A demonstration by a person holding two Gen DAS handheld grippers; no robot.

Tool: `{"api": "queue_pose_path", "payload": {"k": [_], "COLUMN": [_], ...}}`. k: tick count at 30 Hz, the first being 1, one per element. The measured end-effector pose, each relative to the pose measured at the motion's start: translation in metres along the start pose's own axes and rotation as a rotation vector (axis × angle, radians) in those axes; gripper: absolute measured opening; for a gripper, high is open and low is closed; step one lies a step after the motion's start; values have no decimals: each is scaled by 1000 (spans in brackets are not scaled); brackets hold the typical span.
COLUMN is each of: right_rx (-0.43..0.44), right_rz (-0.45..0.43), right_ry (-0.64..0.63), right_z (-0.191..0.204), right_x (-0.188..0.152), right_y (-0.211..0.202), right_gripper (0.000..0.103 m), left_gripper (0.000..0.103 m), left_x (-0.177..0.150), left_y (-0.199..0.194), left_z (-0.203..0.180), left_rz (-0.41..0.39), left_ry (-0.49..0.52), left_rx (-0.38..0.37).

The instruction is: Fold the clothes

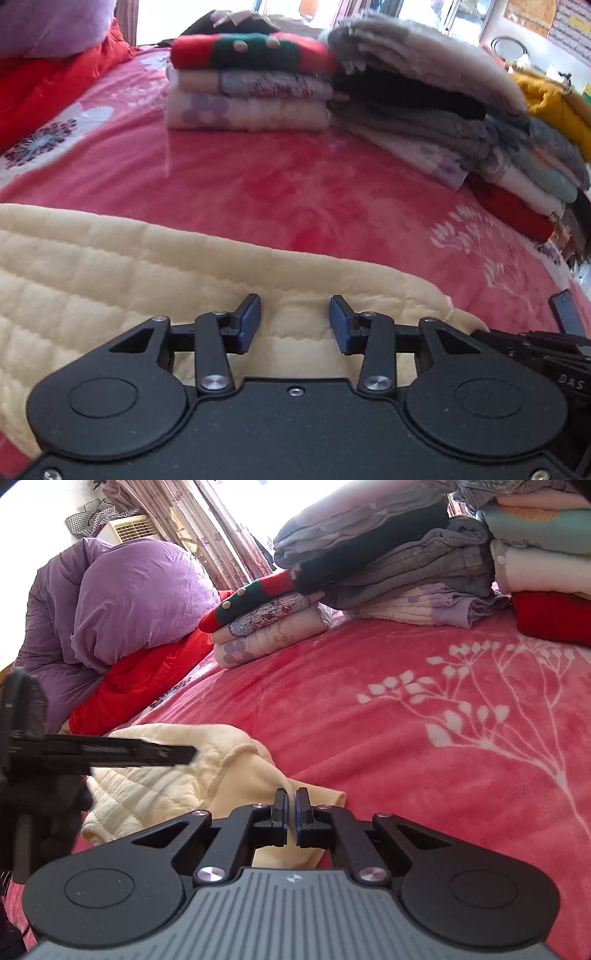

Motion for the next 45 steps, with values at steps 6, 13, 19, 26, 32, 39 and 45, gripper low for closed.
{"api": "queue_pose_path", "payload": {"k": [6,13,19,26,32,39,45], "right_rx": [19,92,154,133,158,189,333], "right_rz": [-26,5,141,125,133,135,154], "right_ry": [72,223,199,205,265,334,533], "right_z": [-15,-38,-31,-15,-17,-18,-26], "right_x": [6,6,-12,-19,-22,-32,-39], "right_y": [-8,-12,-9,1,2,7,3], "right_gripper": [9,56,79,68,62,21,18], "left_gripper": [39,39,46,46,46,52,52], "left_x": [-1,-57,-116,-133,-146,-155,-151], "left_y": [-20,-100,-147,-154,-146,-128,-119], "left_z": [-3,-1,38,69,102,129,119], "left_rz": [-59,-177,-226,-235,-300,-371,-362], "left_ry": [4,-86,-322,-383,-529,-806,-756], "left_rx": [-9,-10,-14,-22,-100,-315,-331]}}
Point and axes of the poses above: each gripper's, at about its wrist camera, not at the fingertips, and y roughly the way its jaws point, z to its left, x to its top, the point moved 2 cm from there along y, roughly the way its jaws point, and after that the axes turned 9 degrees about -x, right-handed, at the moved point
